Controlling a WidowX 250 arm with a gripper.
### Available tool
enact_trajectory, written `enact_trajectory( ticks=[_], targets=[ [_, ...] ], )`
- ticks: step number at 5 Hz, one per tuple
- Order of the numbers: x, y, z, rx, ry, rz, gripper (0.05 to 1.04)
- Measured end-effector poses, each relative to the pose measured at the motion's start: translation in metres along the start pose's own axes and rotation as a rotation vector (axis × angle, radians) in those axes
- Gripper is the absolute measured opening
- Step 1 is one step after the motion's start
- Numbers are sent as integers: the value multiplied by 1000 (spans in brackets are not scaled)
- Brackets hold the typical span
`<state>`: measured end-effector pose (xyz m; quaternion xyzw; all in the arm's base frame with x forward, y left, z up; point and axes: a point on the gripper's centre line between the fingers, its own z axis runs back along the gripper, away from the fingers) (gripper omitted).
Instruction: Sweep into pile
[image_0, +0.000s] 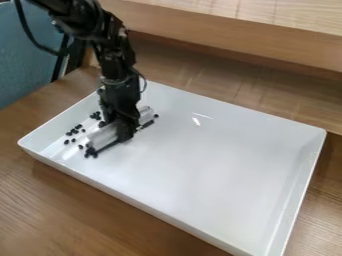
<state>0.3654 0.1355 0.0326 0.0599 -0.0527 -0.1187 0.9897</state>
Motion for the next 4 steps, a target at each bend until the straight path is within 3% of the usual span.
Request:
enact_trajectory(
  ticks=[3,4],
  targets=[
    [-9,16,-3,11,15,10,405],
    [-9,18,-2,-9,6,27,444]
  ],
)
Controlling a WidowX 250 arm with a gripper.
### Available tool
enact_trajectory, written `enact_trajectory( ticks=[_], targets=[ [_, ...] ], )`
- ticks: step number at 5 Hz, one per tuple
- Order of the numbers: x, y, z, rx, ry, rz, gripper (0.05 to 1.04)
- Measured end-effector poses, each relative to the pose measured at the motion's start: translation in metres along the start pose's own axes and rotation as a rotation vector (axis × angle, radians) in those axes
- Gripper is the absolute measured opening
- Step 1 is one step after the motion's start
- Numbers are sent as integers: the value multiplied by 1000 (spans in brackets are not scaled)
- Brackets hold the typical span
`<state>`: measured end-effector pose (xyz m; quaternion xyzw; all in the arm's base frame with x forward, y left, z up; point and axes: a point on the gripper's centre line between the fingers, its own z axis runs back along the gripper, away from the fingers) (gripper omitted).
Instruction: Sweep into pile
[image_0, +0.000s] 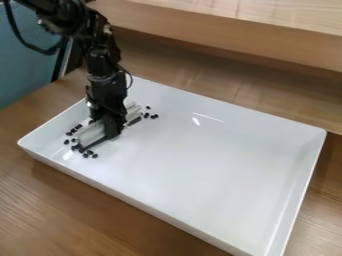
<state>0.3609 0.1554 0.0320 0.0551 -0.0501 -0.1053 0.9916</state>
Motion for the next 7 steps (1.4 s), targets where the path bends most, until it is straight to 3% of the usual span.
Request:
enact_trajectory(
  ticks=[1,2,3,4,6,7],
  targets=[
    [-1,-1,-1,-65,5,25,744],
    [4,-8,1,-112,-20,38,991],
    [5,-13,2,-144,-26,39,1003],
    [11,-13,16,-152,-53,32,1001],
    [20,-16,55,-112,-51,-6,1001],
    [22,-21,61,-136,-43,-30,1001]
  ],
)
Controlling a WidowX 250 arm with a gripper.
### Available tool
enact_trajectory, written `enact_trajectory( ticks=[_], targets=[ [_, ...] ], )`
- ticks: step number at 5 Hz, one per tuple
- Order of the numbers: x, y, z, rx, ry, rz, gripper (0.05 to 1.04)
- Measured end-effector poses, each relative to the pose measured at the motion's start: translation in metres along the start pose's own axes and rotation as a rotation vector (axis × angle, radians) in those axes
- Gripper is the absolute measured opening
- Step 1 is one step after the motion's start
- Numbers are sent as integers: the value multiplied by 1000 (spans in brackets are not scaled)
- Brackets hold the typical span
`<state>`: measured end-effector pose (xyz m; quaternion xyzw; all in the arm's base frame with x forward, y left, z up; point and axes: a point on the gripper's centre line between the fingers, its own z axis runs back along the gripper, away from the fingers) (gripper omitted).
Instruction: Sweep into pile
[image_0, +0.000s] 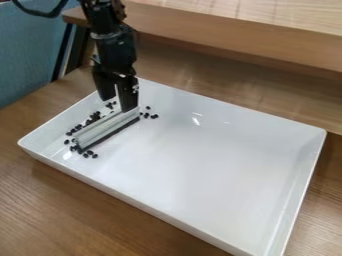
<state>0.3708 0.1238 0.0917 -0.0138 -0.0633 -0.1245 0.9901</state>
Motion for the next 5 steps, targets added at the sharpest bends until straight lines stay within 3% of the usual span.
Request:
enact_trajectory(
  ticks=[2,5],
  targets=[
    [15,-31,23,-31,-8,-103,1001],
    [27,-80,20,-47,5,-213,1001]
  ],
)
